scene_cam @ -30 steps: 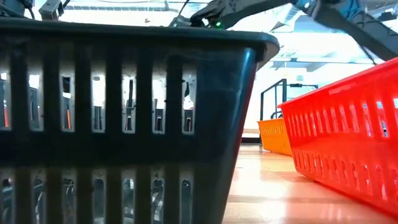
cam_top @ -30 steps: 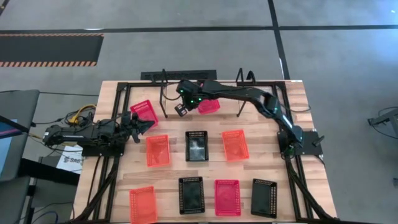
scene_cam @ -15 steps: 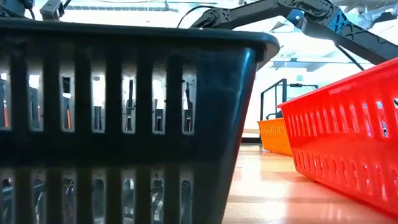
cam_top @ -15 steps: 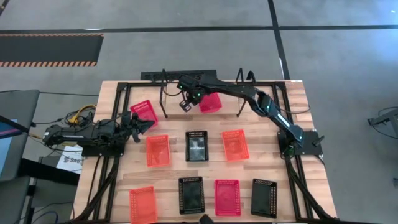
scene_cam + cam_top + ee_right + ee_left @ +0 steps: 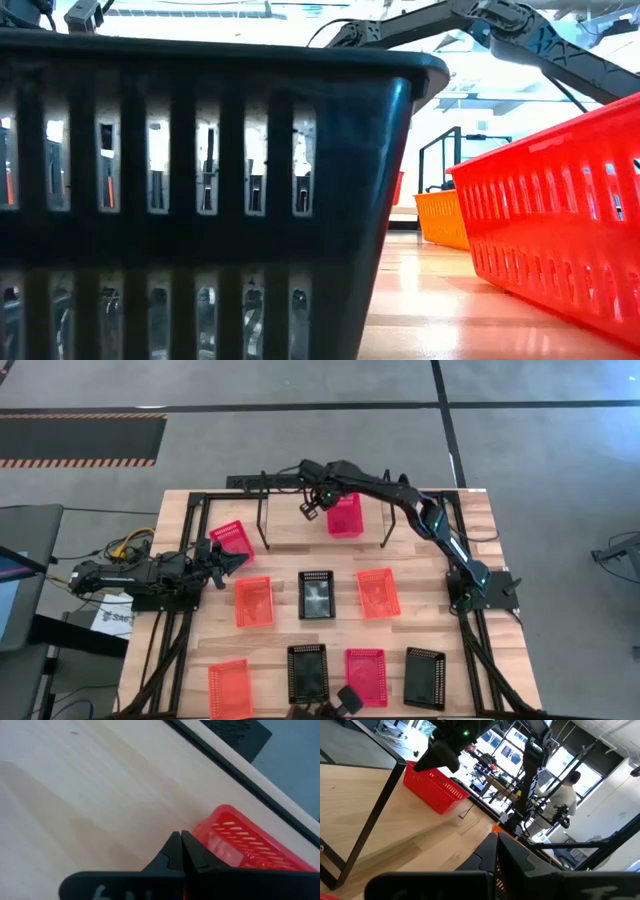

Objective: Stack baskets on shelf by color
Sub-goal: Put the top right red bin on the shelf

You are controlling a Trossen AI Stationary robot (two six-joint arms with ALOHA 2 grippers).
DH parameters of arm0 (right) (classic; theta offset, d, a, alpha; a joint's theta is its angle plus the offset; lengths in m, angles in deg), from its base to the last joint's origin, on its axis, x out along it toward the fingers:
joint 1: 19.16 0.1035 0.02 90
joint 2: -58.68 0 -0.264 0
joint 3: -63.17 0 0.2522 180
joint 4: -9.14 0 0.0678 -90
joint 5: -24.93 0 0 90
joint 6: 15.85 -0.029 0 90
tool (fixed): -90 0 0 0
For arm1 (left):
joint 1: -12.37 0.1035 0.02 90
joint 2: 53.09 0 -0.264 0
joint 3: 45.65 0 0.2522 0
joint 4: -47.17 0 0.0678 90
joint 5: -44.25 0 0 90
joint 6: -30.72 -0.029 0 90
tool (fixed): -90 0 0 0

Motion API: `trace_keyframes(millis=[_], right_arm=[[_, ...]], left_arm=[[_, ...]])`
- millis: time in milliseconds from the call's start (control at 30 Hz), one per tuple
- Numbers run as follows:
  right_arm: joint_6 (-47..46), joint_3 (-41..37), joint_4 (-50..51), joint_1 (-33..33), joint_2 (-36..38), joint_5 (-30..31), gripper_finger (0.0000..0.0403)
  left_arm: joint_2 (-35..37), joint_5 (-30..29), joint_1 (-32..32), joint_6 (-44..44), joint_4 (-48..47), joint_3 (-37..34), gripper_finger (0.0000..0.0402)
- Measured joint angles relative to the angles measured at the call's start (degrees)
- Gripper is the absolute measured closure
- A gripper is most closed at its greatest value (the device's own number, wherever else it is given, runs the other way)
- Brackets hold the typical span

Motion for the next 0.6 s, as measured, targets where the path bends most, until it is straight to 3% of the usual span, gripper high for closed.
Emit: trace_keyframes(millis=[300, 600], right_arm=[[0.77, 0.00, 3.79, -0.65, 0.00, 0.31, 0.0403], [1.25, 0.04, 3.85, 3.93, 4.75, 1.54, 0.0403]], left_arm=[[0.00, 0.00, 0.02, 0.00, 0.00, 0.00, 0.0401], [0.00, 0.00, 0.00, 0.00, 0.00, 0.00, 0.0401]])
